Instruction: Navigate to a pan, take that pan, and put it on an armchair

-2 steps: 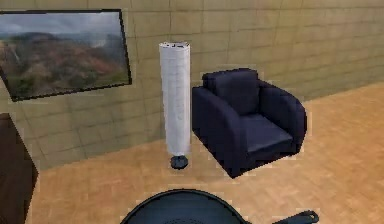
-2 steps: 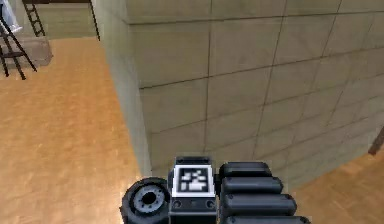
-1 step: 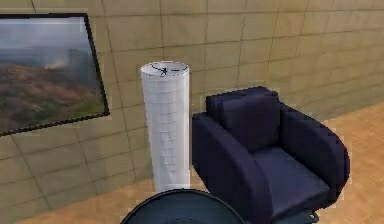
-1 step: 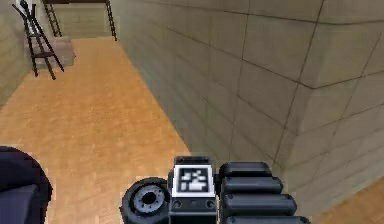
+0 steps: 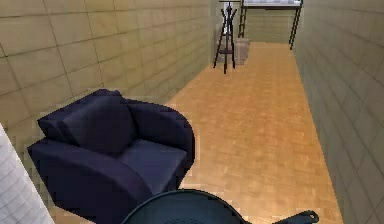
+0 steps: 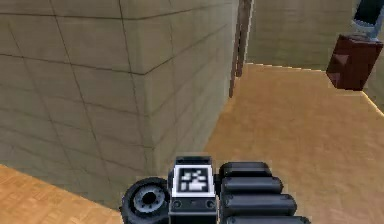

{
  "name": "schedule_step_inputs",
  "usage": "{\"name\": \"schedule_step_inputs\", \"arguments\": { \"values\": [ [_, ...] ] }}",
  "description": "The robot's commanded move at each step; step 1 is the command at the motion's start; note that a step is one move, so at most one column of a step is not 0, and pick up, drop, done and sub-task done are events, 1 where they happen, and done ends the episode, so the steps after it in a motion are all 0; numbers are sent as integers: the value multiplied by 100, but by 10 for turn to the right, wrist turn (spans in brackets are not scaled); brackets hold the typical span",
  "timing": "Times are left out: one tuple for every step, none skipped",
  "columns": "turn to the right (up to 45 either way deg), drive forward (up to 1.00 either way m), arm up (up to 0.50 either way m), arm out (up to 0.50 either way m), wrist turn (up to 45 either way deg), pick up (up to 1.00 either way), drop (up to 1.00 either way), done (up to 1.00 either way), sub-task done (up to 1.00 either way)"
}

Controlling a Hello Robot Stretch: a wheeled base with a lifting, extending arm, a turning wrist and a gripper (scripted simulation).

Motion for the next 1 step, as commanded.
{"name": "schedule_step_inputs", "arguments": {
  "values": [
    [210,0,0,0,0,0,0,0,0]
  ]
}}
